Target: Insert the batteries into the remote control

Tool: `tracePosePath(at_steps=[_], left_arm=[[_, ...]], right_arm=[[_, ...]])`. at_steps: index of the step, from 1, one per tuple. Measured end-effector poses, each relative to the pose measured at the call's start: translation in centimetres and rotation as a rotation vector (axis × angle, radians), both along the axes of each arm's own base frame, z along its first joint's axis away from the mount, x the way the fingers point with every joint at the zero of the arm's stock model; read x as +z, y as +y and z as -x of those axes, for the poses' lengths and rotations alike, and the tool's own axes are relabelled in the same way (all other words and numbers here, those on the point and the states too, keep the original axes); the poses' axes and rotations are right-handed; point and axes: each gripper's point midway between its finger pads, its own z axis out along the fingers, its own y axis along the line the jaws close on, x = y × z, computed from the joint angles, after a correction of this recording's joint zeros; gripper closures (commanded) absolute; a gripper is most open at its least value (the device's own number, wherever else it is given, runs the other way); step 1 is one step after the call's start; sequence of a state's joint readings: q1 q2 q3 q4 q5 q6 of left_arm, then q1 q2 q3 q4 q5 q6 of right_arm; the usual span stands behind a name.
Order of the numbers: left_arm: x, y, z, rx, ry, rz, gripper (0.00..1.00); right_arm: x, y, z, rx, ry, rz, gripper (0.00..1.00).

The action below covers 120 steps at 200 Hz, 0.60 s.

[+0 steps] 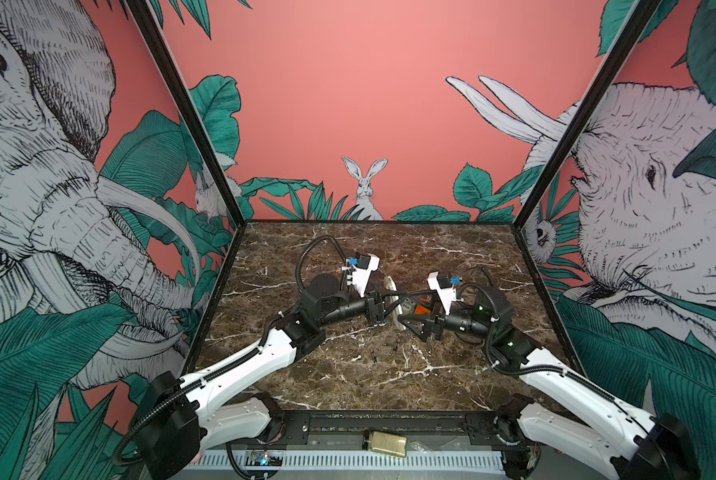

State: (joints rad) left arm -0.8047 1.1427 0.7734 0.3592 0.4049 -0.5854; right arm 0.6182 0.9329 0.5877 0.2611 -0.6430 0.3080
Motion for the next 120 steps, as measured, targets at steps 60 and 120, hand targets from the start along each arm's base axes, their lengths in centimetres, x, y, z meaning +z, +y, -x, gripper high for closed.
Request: tracePosePath(at_steps=[60, 120], left_arm=[[-3.1, 1.7, -3.1, 0.222, 0.176, -0.049, 1.0], [-4.1, 3.1, -3.9, 0.327, 0.245, -0.051, 1.0]], right_arm=[[-1.5, 0.9, 0.8, 0.005, -0.039, 0.115, 0.13], [-2.5, 3.5, 0.1, -0.009, -0.095, 0.248, 0.25]])
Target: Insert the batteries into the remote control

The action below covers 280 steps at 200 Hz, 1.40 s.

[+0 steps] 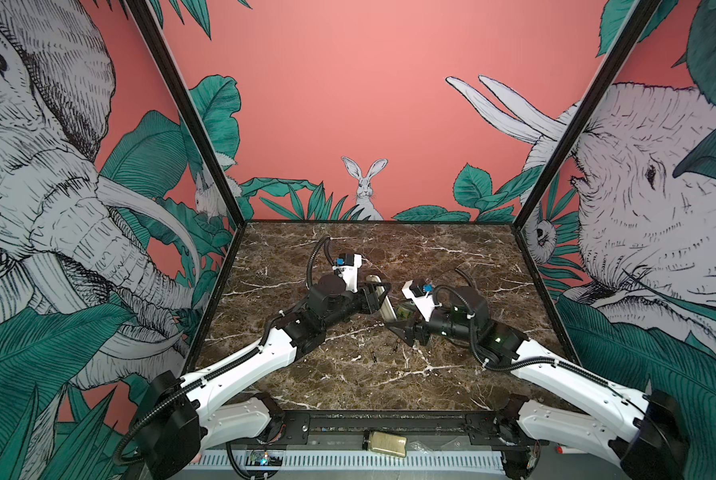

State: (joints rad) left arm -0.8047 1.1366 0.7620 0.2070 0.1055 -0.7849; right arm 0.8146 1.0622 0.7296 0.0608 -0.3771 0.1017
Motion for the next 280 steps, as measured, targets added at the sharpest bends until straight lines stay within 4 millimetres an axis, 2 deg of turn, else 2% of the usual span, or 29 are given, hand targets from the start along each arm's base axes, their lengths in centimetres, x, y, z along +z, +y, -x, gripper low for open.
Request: tracePosePath(at_steps=[40, 86, 110, 140, 188, 254, 280], left_arm=[[-0.2, 0.4, 0.0, 0.026, 0.018, 0.013, 1.0], [-0.5, 0.5, 0.0, 0.032, 0.035, 0.021, 1.0], [-0.9, 0.5, 0.0, 0.035, 0.048, 0.024, 1.0], [-0.9, 0.5, 0.0, 0.036, 0.047, 0.036, 1.0], [-0.7, 0.5, 0.0, 0.037, 0.042, 0.052, 1.0], [-0.5, 0.3, -0.2, 0.04, 0.042, 0.072, 1.0], [-0.6, 0.4, -0.2, 0.047, 0.044, 0.074, 1.0]], right_arm=[[-1.0, 0.6, -1.0, -0.057, -0.023, 0.067, 0.37], [-2.3, 1.5, -1.3, -0.108, -0.049, 0.116, 0.4], [-3.4, 1.7, -1.6, -0.136, -0.05, 0.151, 0.48], [-2.8, 1.7, -2.3, -0.172, -0.069, 0.127, 0.58], [-2.8, 1.8, -2.8, -0.2, -0.08, 0.121, 0.59], [-2.9, 1.9, -2.9, -0.216, -0.091, 0.12, 0.72], [-3.0, 1.9, -2.9, -0.22, -0.097, 0.121, 0.8]])
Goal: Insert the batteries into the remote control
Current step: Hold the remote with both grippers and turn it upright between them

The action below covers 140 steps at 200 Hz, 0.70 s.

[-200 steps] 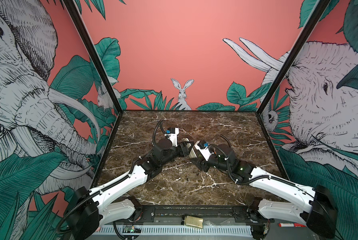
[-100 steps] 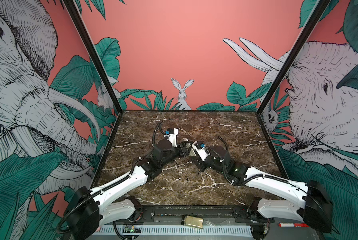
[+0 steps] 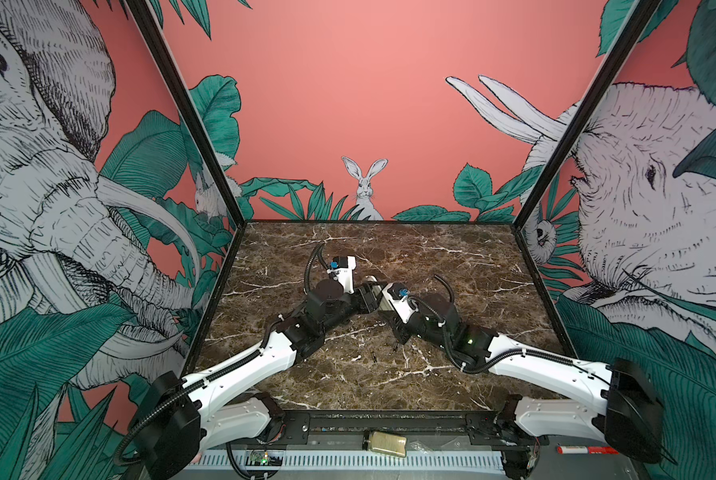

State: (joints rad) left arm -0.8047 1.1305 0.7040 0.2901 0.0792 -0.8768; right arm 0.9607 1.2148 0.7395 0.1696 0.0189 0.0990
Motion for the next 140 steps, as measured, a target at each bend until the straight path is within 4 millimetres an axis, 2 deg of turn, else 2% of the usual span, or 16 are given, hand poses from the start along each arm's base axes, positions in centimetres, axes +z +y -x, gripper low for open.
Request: tracePosePath(at_steps=[26, 62, 90, 111, 140], left_arm=[[-0.2, 0.0, 0.0, 0.003, 0.007, 0.0, 1.0], [-0.3, 0.0, 0.1, -0.007, 0.003, -0.005, 0.49], [-0.2, -0.1, 0.3, -0.037, -0.008, -0.01, 0.29], [0.1, -0.1, 0.3, -0.061, -0.024, -0.006, 0.2], [0.4, 0.2, 0.2, -0.089, -0.042, -0.008, 0.17]], right_arm=[[-0.2, -0.1, 0.0, -0.003, -0.001, 0.005, 0.87], [-0.3, -0.1, 0.1, 0.0, -0.004, 0.0, 0.94], [-0.4, -0.5, 0.4, 0.002, -0.003, -0.009, 0.96], [-1.1, -0.9, 0.7, 0.006, 0.007, -0.003, 0.98], [-1.7, -1.0, 1.2, 0.026, 0.022, 0.002, 1.0]])
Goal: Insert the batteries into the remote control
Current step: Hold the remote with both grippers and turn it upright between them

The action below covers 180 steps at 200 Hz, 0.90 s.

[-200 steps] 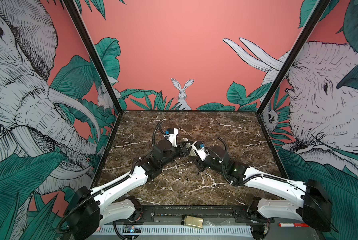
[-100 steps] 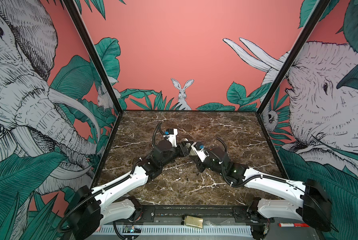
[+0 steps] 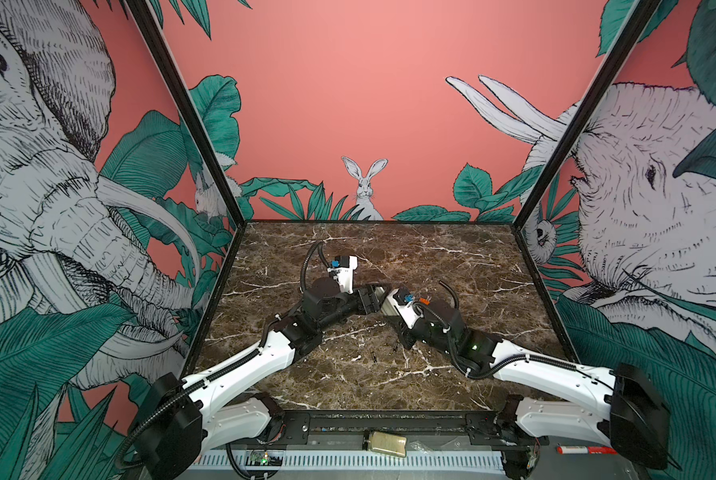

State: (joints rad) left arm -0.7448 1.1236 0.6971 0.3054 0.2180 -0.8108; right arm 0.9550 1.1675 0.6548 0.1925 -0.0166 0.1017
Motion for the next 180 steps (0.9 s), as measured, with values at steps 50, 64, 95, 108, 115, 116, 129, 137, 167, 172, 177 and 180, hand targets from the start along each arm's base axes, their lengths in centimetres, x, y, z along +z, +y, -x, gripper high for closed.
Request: tracePosePath(at_steps=[50, 64, 95, 108, 115, 116, 129, 137, 167, 172, 177, 180], left_arm=[[2.3, 1.9, 0.4, -0.047, -0.086, 0.01, 0.22], [3.4, 2.6, 0.8, -0.059, -0.131, 0.012, 0.21], [6.3, 2.6, 3.4, -0.164, -0.252, 0.025, 0.21], [7.4, 2.5, 4.2, -0.204, -0.298, 0.027, 0.21], [7.8, 2.5, 4.7, -0.228, -0.32, 0.03, 0.21], [7.9, 2.4, 4.9, -0.234, -0.325, 0.031, 0.21], [8.3, 2.3, 5.6, -0.27, -0.348, 0.038, 0.21], [8.5, 2.2, 6.0, -0.295, -0.361, 0.045, 0.2], [9.6, 2.0, 7.4, -0.358, -0.405, 0.076, 0.2], [9.8, 2.1, 7.6, -0.366, -0.413, 0.079, 0.2], [10.0, 2.1, 7.8, -0.373, -0.422, 0.083, 0.2], [10.1, 2.1, 8.0, -0.376, -0.427, 0.085, 0.2]], right_arm=[[1.5, 0.4, 1.3, 0.06, 0.026, -0.069, 1.0], [2.4, 0.5, 1.8, 0.075, 0.038, -0.109, 1.0], [4.5, 0.4, 2.3, 0.098, 0.077, -0.212, 1.0], [5.2, 0.2, 2.4, 0.108, 0.091, -0.258, 1.0], [5.7, 0.1, 2.5, 0.114, 0.101, -0.284, 1.0], [5.8, 0.1, 2.6, 0.116, 0.103, -0.291, 1.0], [6.6, 0.0, 2.9, 0.135, 0.11, -0.33, 1.0], [7.2, 0.1, 3.2, 0.153, 0.114, -0.356, 1.0], [9.5, 0.7, 4.3, 0.242, 0.128, -0.457, 1.0], [10.0, 0.9, 4.6, 0.267, 0.128, -0.476, 1.0], [10.3, 1.1, 4.9, 0.291, 0.133, -0.492, 1.0], [10.4, 1.2, 5.0, 0.299, 0.133, -0.497, 1.0]])
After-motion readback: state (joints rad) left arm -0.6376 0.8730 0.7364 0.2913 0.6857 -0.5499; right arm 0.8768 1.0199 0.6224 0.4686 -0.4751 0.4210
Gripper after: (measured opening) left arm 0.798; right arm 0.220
